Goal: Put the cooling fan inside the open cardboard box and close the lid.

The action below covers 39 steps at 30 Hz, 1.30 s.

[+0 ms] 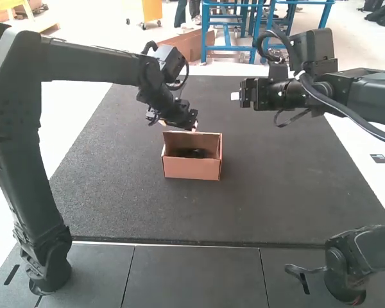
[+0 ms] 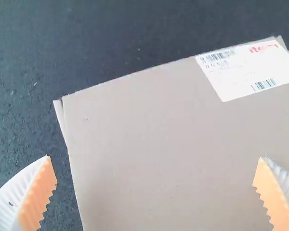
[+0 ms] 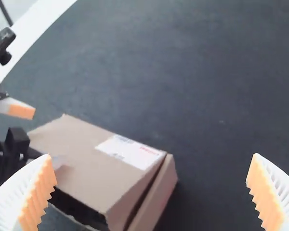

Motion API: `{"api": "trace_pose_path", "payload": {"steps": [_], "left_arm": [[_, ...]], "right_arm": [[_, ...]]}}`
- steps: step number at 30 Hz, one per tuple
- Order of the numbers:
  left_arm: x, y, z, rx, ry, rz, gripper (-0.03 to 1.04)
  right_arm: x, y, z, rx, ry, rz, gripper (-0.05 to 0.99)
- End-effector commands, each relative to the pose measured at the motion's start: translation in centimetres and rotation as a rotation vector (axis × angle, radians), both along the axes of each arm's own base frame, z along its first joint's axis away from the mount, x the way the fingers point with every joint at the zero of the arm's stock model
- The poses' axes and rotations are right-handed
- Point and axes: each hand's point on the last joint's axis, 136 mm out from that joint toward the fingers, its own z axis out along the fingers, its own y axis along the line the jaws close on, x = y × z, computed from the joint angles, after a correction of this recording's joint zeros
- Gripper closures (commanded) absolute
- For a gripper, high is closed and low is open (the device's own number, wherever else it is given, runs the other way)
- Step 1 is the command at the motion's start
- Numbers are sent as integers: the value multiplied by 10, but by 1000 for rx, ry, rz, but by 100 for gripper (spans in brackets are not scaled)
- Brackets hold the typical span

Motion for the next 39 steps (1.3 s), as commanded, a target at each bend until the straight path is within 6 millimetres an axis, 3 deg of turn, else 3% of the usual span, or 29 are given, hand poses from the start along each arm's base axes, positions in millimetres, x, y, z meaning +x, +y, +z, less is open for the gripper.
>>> {"api": "trace_pose_path", "payload": {"steps": [1, 7, 19, 27, 29, 33, 36, 39], "left_arm": [[-8, -7, 6, -17, 17, -30, 4], [-19, -9, -14, -10, 54, -47, 4], [-42, -29, -58, 7, 104, -111, 4], [-53, -23, -75, 29, 143, -114, 4], [-49, -23, -61, 14, 122, -106, 4], [-10, -10, 22, -42, -69, -47, 4], [16, 17, 89, -91, -208, 22, 4], [23, 47, 119, -93, -234, 87, 4]], "right_arm": [[2, 1, 32, 60, -46, 15, 3], [-14, 9, 21, 58, 47, 83, 3], [-44, 3, -19, -28, 249, 120, 3], [-55, 1, -30, -64, 300, 144, 3], [-54, 2, -27, -60, 293, 141, 3], [-50, 0, -23, -55, 277, 130, 3], [-49, -1, -23, -56, 277, 127, 3], [-50, -1, -25, -57, 280, 127, 3]]}}
